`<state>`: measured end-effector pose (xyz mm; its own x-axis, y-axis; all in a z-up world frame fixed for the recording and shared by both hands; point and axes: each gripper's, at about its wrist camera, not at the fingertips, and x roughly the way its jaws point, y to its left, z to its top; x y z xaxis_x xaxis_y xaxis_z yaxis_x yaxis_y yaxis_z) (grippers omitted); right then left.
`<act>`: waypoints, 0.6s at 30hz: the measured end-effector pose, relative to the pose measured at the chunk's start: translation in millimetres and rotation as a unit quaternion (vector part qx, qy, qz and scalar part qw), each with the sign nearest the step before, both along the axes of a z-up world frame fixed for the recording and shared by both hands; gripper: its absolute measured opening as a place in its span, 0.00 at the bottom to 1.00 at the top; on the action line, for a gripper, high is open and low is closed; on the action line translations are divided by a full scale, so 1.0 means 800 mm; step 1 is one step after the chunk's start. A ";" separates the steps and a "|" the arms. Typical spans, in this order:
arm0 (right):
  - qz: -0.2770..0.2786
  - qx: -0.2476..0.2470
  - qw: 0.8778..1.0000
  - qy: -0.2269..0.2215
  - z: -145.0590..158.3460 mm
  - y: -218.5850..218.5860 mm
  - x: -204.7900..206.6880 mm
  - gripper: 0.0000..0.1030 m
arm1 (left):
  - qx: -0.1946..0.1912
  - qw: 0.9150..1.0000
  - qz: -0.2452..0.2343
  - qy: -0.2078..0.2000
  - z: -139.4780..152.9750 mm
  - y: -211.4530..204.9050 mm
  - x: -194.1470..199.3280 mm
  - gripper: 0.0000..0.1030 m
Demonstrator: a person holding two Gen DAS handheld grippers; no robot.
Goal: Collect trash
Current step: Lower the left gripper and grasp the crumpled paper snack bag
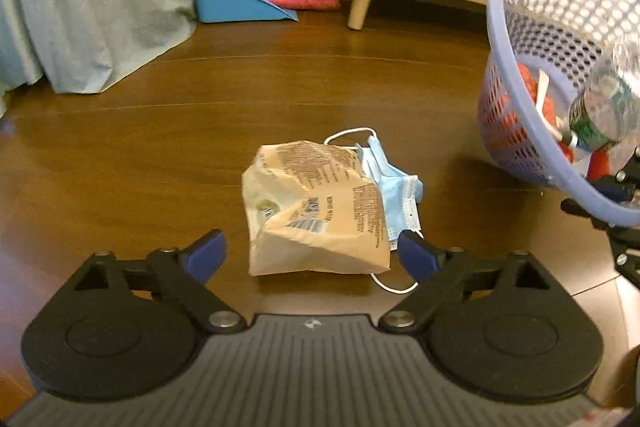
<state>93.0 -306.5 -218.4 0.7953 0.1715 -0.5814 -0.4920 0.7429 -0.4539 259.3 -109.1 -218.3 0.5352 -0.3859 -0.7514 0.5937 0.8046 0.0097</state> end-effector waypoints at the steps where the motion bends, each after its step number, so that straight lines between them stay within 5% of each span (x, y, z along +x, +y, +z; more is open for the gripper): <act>1: 0.000 0.001 1.000 0.000 -0.001 0.000 0.000 0.06 | 0.003 1.000 -0.001 0.002 -0.004 -0.003 0.002 0.88; 15: 0.000 0.002 1.000 -0.001 -0.002 0.000 0.001 0.06 | -0.001 0.999 0.013 0.045 -0.040 -0.020 0.039 0.87; 18: 0.000 0.002 1.000 -0.001 -0.003 -0.001 0.001 0.06 | -0.007 0.997 0.012 0.073 -0.046 -0.017 0.047 0.69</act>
<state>94.0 -306.9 -220.6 0.7965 0.1735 -0.5792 -0.4913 0.7442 -0.4526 296.6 -122.8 -254.9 0.4299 -0.3857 -0.8163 0.5681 0.8183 -0.0875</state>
